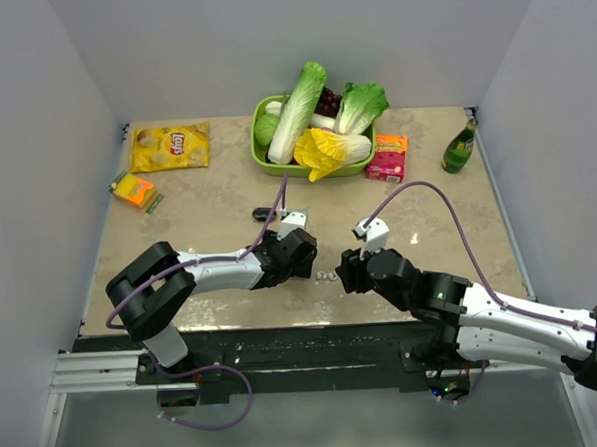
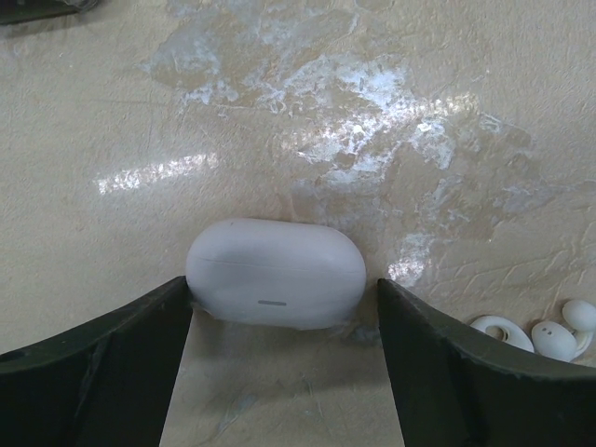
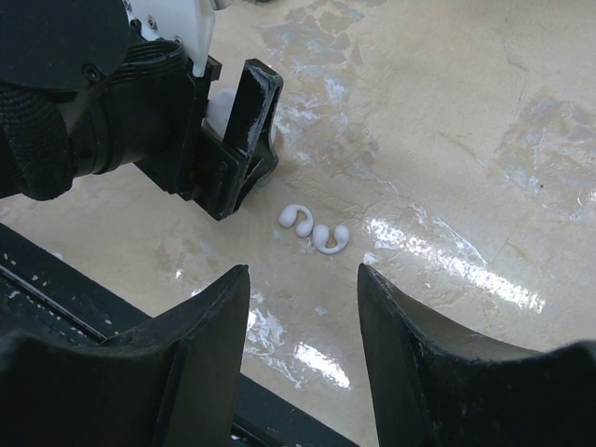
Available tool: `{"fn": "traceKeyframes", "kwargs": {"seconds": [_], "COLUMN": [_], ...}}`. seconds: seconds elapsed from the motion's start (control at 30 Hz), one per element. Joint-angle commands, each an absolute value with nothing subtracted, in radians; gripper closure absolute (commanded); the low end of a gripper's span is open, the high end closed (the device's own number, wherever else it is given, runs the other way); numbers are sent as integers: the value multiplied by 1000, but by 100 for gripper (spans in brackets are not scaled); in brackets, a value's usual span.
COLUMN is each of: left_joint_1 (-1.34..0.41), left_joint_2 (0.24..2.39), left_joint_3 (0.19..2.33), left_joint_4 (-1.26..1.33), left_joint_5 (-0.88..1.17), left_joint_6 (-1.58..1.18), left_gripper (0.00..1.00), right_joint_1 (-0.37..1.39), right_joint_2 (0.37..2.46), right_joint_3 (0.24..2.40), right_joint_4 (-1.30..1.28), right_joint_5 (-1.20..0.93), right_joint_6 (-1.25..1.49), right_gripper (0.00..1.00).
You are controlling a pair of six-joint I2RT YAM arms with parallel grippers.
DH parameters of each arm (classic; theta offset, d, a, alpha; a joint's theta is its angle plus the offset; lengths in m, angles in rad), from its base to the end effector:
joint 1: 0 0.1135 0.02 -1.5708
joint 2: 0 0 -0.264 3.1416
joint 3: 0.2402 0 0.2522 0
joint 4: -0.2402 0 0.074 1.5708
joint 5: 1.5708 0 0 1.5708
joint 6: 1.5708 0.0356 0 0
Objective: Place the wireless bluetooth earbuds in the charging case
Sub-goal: Pick up the charging case at the center of the board.
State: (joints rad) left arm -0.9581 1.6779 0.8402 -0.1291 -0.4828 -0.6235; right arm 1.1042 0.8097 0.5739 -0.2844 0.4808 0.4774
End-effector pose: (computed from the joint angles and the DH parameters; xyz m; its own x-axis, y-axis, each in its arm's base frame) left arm 0.1956 -0.2496 0.1472 -0.7188 0.1233 -0.6842 0.1888 0.9818 -0.0214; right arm 0.0964 0.1549 0.2533 -0.4795 -0.0463 -0.8763 -0.4402 0.8766 0.1945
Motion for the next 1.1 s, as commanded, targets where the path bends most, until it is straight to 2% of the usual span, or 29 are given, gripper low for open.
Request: {"fn": "traceKeyframes", "kwargs": {"seconds": [0.0,0.17,0.33,0.63,0.73,0.77,0.83,0.87,0.93,1.0,1.07], "left_joint_1": [-962,-962,-960,-954,-948,-946,-945,-945,-945,-948,-953], "left_joint_2": [1713,1724,1724,1715,1710,1707,1692,1678,1617,1511,1366], "left_joint_3": [824,831,833,807,793,790,778,772,755,732,694], "left_joint_4": [-221,-229,-221,-178,-160,-147,-134,-106,-53,-11,153], "left_joint_5": [-456,-463,-446,-385,-364,-361,-370,-374,-400,-425,-428], "left_joint_6": [-561,-535,-506,-483,-483,-483,-486,-485,-460,-442,-387], "left_gripper": [16,11,11,27,41,55,70,85,100,100,100], "right_joint_1": [1106,1104,1104,1104,1104,1104,1106,1104,1103,1103,1104], "right_joint_2": [813,813,811,811,811,811,810,808,801,795,778], "right_joint_3": [611,611,611,612,614,615,621,630,650,689,725], "right_joint_4": [-273,-275,-276,-281,-281,-281,-284,-287,-294,-299,-295], "right_joint_5": [517,518,520,520,520,519,518,518,515,512,502], "right_joint_6": [471,472,472,476,474,476,477,477,480,479,479], "right_gripper": [47,47,47,47,47,46,46,46,47,47,46]}}
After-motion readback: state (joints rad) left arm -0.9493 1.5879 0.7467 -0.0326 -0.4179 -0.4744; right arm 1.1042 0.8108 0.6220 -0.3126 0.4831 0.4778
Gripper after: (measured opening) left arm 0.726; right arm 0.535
